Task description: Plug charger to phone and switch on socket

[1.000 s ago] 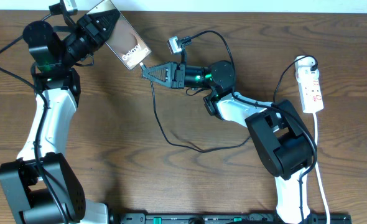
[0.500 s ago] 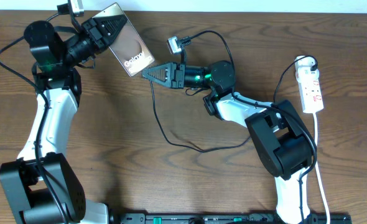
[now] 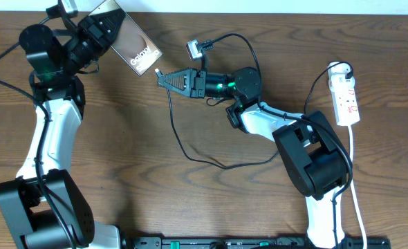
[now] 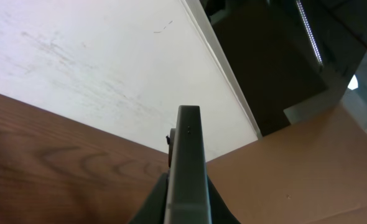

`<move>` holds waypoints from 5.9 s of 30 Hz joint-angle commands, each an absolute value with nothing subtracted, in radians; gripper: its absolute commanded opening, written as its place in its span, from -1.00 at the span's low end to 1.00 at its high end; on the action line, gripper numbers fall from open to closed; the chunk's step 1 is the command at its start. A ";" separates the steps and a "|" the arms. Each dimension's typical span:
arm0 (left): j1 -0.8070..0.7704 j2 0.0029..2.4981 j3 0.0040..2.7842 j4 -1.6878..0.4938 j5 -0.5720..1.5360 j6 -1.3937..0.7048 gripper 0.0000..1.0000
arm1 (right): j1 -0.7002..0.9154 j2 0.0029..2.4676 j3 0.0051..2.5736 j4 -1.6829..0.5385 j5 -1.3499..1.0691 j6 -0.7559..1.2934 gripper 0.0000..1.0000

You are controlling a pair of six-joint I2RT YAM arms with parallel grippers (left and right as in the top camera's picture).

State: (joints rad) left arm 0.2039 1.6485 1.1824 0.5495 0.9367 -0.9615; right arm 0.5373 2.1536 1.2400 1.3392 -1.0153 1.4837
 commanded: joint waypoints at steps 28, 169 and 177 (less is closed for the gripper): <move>0.173 1.647 1.195 0.519 1.015 -0.956 -0.85 | 0.536 2.153 1.256 1.345 -1.001 1.477 -0.98; 0.125 1.648 1.195 0.583 1.220 -0.810 -0.85 | 0.519 2.153 1.257 1.432 -1.353 1.165 -0.99; 0.125 1.648 1.195 0.584 1.218 -0.915 -0.85 | 0.518 2.153 1.257 1.421 -1.347 1.166 -0.98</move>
